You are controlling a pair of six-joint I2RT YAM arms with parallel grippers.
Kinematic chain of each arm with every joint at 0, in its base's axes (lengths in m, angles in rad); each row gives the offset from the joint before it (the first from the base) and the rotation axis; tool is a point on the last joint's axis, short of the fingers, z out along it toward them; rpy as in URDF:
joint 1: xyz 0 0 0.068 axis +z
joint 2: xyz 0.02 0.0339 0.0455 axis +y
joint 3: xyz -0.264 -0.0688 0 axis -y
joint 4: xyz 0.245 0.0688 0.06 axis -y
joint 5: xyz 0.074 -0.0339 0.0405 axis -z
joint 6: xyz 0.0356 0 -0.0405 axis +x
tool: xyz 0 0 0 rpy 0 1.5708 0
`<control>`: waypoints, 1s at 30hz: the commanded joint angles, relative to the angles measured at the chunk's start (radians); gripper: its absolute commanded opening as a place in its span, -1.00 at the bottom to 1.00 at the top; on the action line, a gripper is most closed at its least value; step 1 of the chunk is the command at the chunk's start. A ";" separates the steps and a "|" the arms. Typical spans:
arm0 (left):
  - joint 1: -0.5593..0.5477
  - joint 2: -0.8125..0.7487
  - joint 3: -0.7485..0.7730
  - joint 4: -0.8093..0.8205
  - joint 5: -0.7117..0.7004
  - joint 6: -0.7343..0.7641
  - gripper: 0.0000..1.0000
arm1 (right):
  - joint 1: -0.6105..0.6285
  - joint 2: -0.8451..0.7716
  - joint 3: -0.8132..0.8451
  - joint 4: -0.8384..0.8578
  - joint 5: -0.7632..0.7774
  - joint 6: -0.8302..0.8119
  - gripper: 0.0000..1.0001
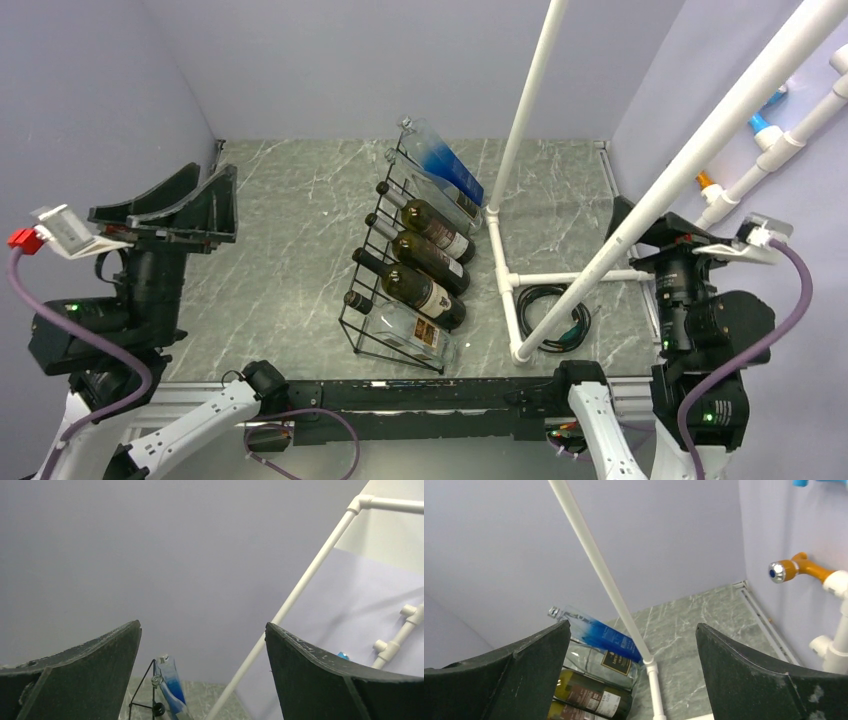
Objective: Put the wine bottle on the wine rack
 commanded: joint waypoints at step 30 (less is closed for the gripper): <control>-0.003 -0.034 0.033 0.029 -0.010 0.027 0.99 | 0.007 -0.180 0.004 0.009 0.292 -0.012 1.00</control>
